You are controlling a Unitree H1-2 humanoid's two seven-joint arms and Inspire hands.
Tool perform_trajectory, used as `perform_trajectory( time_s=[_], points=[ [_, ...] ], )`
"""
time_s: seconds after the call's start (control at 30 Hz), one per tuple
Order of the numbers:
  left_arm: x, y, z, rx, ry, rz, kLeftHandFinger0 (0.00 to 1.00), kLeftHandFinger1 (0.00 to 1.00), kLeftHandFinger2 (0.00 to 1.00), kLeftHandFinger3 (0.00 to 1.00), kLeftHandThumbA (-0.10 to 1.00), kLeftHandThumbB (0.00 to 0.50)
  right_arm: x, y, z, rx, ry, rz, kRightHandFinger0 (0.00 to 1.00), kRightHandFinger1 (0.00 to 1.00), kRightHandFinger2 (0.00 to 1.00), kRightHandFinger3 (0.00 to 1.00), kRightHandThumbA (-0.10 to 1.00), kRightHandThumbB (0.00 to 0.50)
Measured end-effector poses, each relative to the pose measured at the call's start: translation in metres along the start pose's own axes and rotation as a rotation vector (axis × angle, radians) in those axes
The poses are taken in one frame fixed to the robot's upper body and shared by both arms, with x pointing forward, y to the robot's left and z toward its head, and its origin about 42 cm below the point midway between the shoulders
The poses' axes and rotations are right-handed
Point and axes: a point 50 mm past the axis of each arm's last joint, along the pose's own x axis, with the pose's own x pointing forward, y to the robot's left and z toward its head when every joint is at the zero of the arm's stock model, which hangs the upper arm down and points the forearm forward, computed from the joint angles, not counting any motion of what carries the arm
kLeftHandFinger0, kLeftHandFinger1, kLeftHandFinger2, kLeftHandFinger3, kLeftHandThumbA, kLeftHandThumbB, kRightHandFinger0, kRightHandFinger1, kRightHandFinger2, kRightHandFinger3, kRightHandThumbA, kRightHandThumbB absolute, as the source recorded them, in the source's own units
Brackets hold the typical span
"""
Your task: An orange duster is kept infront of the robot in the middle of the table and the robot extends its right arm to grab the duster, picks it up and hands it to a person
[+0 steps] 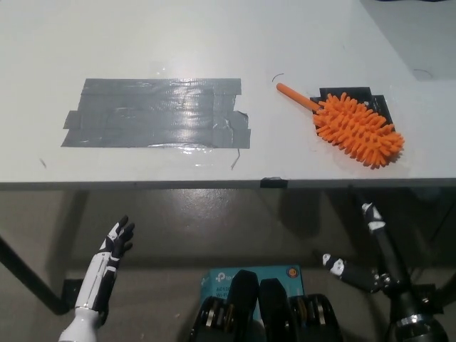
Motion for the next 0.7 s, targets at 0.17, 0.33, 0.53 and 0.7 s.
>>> perform_trajectory(
  time_s=[0.17, 0.33, 0.53, 0.7],
  points=[
    [0.0, 0.0, 0.0, 0.01, -0.004, -0.002, 1.0, 1.0, 1.0, 1.0, 1.0, 0.242, 0.023, -0.032, 0.045, -0.099, -0.133, -0.066, 1.0, 1.0, 1.0, 1.0, 0.83, 0.337],
    [-0.001, 0.0, 0.0, 0.015, -0.005, -0.003, 1.0, 1.0, 1.0, 1.0, 1.0, 0.241, 0.065, -0.066, 0.075, -0.216, -0.176, -0.081, 1.0, 1.0, 1.0, 1.0, 0.88, 0.373],
    [0.0, 0.0, 0.0, 0.017, -0.006, -0.004, 1.0, 1.0, 1.0, 1.0, 1.0, 0.236, 0.126, -0.096, 0.097, -0.348, -0.128, -0.069, 1.0, 1.0, 1.0, 1.0, 0.89, 0.373],
    [0.002, 0.0, 0.002, 0.019, -0.013, -0.005, 1.0, 1.0, 1.0, 1.0, 1.0, 0.221, 0.182, -0.103, 0.104, -0.426, 0.003, -0.024, 1.0, 1.0, 1.0, 1.0, 0.93, 0.424]
  ],
)
